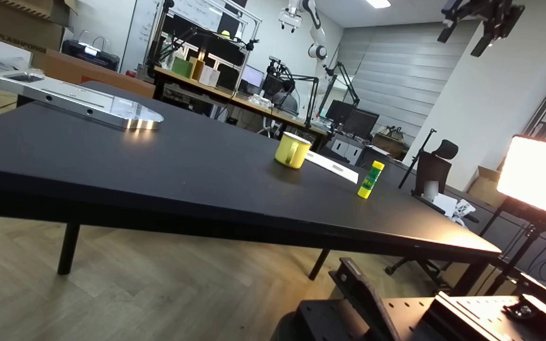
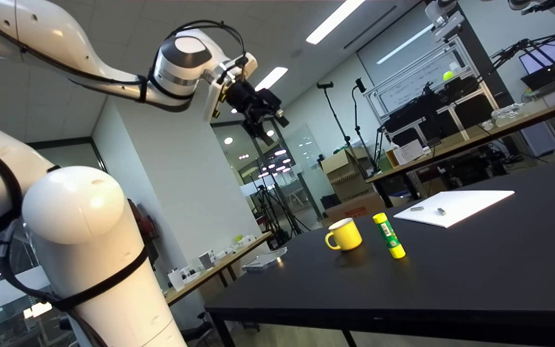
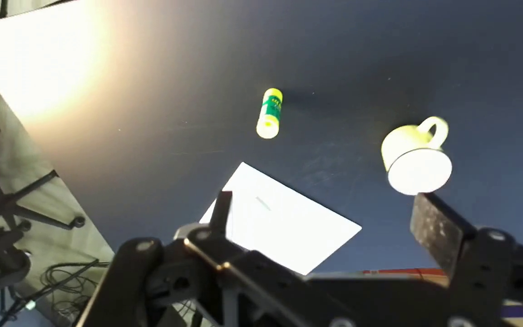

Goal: Put the paper glue inside the yellow the cup

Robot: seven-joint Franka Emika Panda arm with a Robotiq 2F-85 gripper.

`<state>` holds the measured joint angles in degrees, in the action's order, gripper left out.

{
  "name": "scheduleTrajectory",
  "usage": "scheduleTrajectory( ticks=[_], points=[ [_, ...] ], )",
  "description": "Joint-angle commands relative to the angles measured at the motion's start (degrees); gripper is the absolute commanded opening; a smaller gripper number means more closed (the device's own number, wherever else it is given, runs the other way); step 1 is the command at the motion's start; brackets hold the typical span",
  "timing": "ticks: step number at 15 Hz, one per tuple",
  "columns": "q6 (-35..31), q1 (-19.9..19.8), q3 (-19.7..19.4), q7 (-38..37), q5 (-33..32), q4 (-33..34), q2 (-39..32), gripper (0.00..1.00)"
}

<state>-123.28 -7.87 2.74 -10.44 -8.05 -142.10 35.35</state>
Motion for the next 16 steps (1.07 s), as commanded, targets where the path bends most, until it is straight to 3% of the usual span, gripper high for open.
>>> scheduleTrajectory(
  ticks=[1,8,11,12,13,16],
  points=[
    [-7.30,-4.06,-1.08,-5.71,-1.84,1.71,-7.05,1.00],
    [-21.31,-7.18,-2.14,-10.41,-2.28,4.63,-20.51,1.00],
    [-22.50,-6.63,-3.11,-10.74,-2.03,7.69,-25.88,1.00],
    [-20.03,-6.66,-3.06,-12.21,-2.50,9.07,-27.12,1.00],
    [-22.35,-5.57,-4.15,-8.72,-1.45,5.15,-23.80,1.00],
    [-21.79,-5.24,-4.62,-9.36,-1.38,7.50,-26.89,1.00]
  ],
)
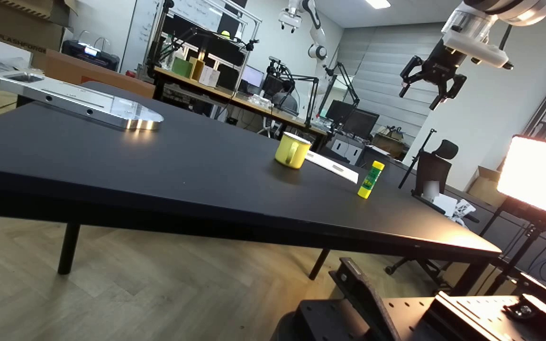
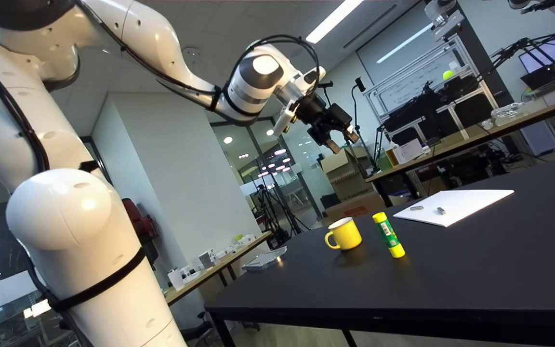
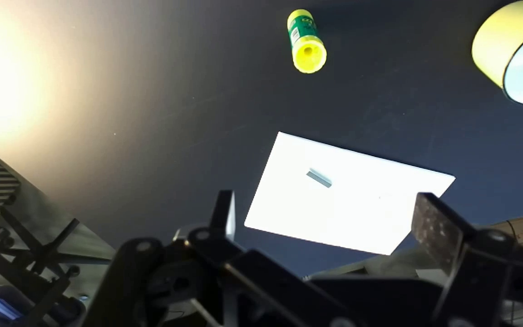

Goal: Put the paper glue inside the yellow the cup

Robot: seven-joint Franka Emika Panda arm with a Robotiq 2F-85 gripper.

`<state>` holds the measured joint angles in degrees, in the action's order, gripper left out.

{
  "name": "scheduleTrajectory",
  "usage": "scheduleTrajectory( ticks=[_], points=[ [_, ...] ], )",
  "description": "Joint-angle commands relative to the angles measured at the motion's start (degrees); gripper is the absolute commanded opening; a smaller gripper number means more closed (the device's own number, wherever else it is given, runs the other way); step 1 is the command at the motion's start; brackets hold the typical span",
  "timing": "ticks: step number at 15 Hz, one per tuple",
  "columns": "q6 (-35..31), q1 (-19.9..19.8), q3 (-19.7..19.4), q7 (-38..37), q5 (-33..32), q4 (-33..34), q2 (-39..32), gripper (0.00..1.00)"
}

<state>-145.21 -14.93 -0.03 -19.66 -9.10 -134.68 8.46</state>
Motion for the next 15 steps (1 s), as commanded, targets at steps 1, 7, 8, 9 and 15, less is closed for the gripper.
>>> scheduleTrajectory(
  ticks=[1,7,8,9,15],
  points=[
    [0.20,1.85,-1.87,-0.29,-0.33,0.34,-0.24,1.00],
    [-1.66,3.34,-1.58,-2.87,-2.30,0.95,-3.80,1.00],
    [-2.17,3.59,-1.67,-3.24,-2.92,0.49,-4.37,1.00],
    [-2.78,3.79,-1.88,-3.47,-3.68,0.00,-4.97,1.00],
    [-7.36,4.26,-5.05,-4.12,-6.26,-2.23,-10.57,1.00]
  ],
)
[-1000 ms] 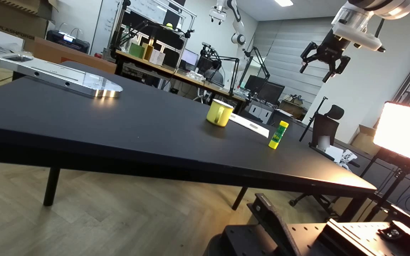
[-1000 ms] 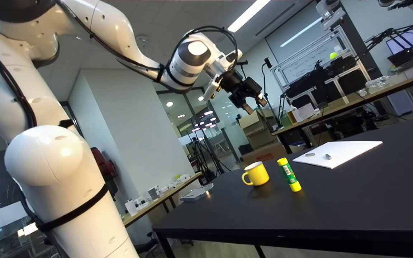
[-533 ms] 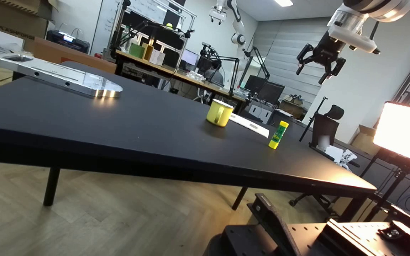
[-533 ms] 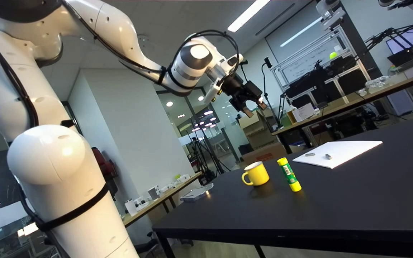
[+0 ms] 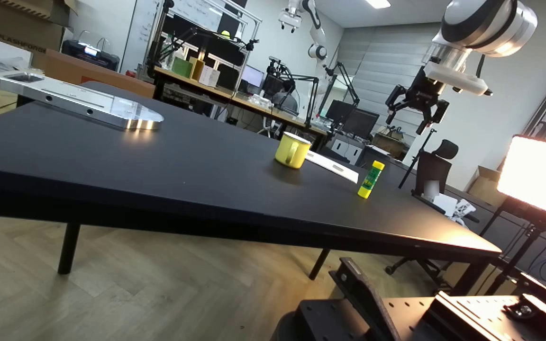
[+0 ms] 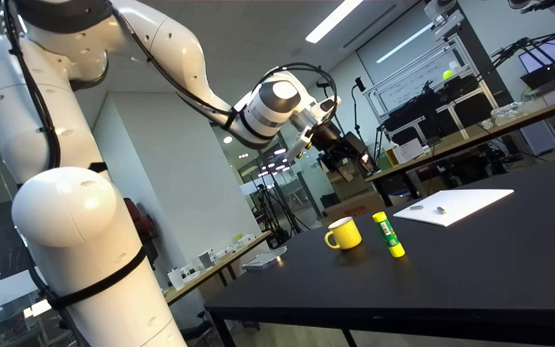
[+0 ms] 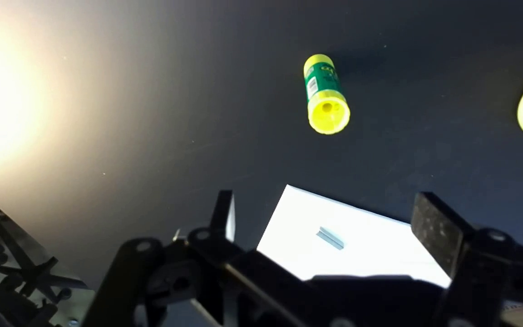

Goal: Put the paper glue inside the yellow the cup

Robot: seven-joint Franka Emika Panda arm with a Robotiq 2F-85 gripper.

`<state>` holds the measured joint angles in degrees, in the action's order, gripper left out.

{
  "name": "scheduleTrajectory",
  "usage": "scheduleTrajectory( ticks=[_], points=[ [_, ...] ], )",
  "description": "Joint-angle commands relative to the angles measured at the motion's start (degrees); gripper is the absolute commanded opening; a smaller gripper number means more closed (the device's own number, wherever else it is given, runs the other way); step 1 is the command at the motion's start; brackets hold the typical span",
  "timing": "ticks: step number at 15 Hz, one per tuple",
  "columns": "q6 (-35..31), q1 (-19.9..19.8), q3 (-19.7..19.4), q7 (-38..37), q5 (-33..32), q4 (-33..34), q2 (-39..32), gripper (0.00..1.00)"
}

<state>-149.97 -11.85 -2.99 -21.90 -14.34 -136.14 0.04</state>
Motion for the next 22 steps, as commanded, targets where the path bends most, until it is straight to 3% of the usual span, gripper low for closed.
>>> scheduleTrajectory(
  ticks=[1,12,21,22],
  points=[
    [-4.34,1.38,-2.66,-1.59,-0.78,-1.38,-3.13,1.00],
    [-16.59,7.18,-7.48,-1.78,2.00,-3.75,-11.77,1.00],
    [-24.48,16.13,-16.08,-1.92,1.38,-4.47,-16.73,1.00],
    [-25.17,16.08,-16.09,-3.15,-0.10,-4.57,-17.03,0.75]
  ],
)
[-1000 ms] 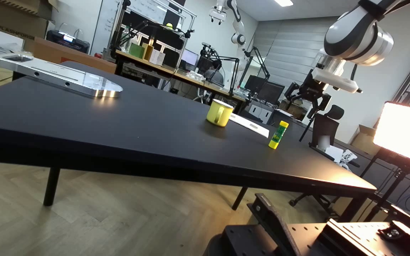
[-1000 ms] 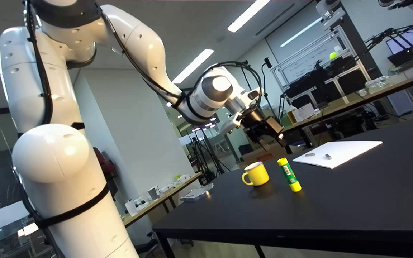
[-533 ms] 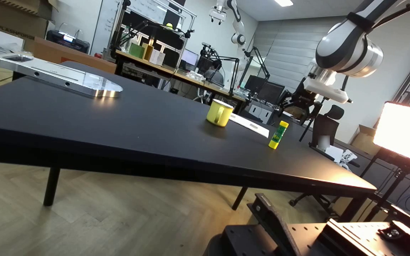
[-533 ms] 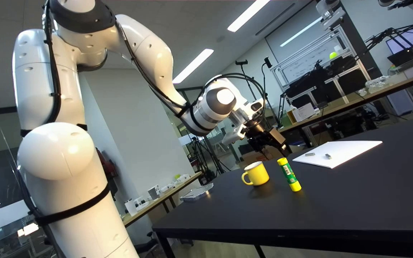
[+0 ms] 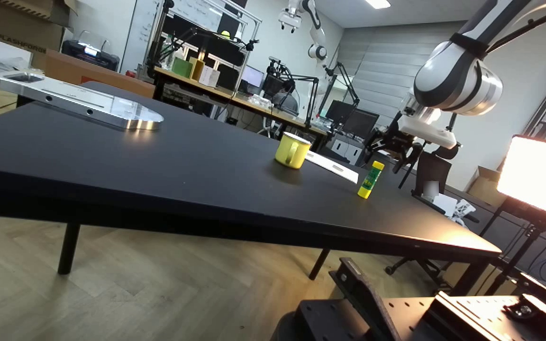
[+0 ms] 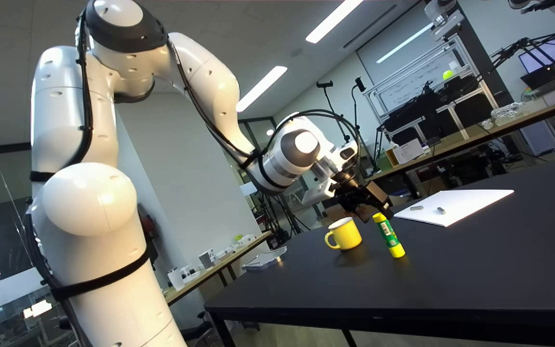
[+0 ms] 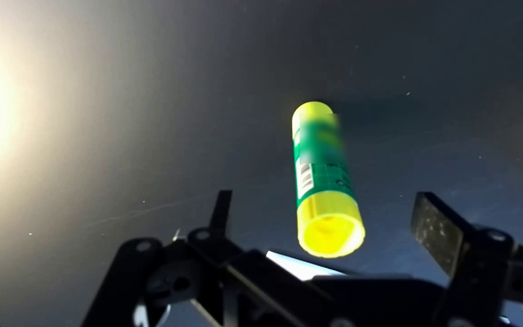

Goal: Put the paper glue inside the yellow the cup

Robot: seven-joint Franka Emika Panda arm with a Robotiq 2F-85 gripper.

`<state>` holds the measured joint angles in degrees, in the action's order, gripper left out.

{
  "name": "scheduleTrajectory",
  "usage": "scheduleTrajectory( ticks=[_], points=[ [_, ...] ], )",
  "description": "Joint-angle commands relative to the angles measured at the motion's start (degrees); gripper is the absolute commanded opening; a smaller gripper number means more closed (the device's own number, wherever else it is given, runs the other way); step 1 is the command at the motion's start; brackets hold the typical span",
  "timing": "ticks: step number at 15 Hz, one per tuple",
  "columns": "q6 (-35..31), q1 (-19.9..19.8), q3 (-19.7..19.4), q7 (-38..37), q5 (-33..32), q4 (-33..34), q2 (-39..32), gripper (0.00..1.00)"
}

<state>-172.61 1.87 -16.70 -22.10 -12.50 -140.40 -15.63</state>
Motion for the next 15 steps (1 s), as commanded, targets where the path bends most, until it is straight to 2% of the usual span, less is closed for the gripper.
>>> scheduleTrajectory(
  ticks=[1,10,11,15],
  points=[
    [-3.23,3.75,-3.73,-3.34,-2.39,-0.37,-1.82,0.74],
    [-2.53,9.96,-7.95,-2.95,-1.92,-1.85,-0.67,0.11],
    [-2.35,10.66,-8.52,-2.74,-2.05,-1.89,-0.03,0.07],
    [-0.58,13.01,-9.99,-2.39,-1.43,-1.83,2.58,0.08]
  ],
)
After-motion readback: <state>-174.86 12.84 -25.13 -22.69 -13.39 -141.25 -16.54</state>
